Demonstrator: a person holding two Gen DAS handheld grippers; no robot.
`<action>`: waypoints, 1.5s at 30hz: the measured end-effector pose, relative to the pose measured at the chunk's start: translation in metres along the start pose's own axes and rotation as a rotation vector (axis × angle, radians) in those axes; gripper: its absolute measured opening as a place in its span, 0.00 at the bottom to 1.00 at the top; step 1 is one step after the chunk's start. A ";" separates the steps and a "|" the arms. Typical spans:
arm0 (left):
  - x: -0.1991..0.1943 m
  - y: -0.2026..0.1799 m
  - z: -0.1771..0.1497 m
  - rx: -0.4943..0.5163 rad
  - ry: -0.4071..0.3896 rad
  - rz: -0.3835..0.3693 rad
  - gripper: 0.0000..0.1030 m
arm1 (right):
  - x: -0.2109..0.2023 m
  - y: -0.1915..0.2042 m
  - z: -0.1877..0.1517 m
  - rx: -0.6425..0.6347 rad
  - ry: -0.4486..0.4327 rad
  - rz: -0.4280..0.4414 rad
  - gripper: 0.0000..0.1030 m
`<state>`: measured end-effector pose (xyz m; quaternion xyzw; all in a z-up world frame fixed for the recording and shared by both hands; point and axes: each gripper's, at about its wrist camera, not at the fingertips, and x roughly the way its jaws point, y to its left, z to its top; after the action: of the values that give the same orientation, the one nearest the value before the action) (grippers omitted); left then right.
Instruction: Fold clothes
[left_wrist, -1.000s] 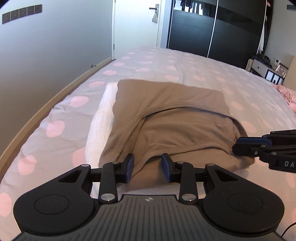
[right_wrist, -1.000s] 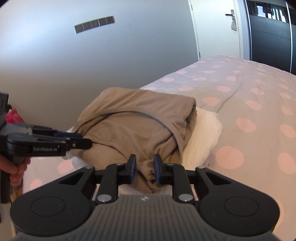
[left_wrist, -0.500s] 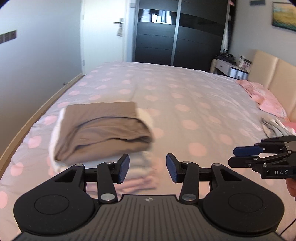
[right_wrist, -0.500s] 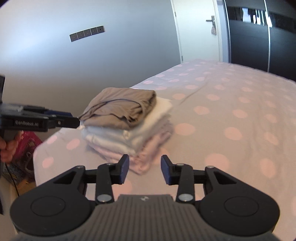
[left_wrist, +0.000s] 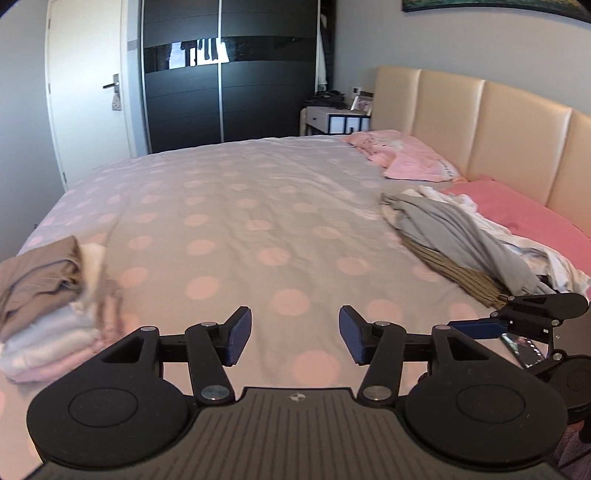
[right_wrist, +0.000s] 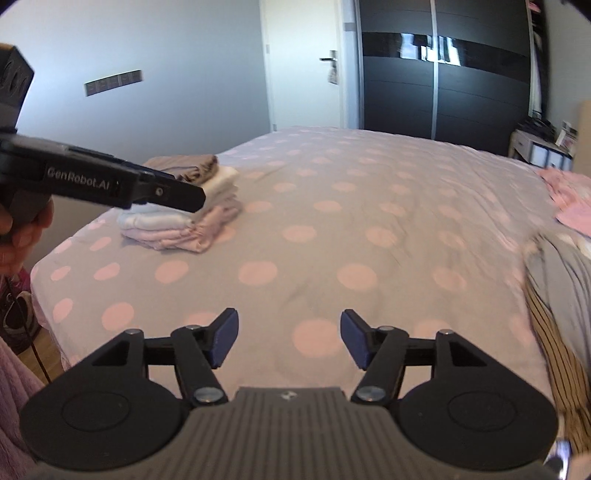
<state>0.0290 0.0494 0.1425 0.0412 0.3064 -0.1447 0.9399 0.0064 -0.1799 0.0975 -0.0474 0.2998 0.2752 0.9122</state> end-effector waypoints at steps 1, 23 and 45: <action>0.000 -0.014 -0.008 0.004 -0.008 0.003 0.51 | -0.007 -0.004 -0.008 0.008 0.000 -0.014 0.63; 0.028 -0.126 -0.125 -0.098 0.041 0.211 0.74 | -0.024 -0.025 -0.116 0.084 0.113 -0.209 0.64; 0.087 -0.073 -0.150 -0.215 0.105 0.350 0.76 | 0.054 -0.038 -0.116 0.141 0.091 -0.318 0.91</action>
<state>-0.0104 -0.0168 -0.0296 0.0007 0.3570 0.0565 0.9324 0.0025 -0.2159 -0.0313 -0.0425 0.3478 0.1035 0.9309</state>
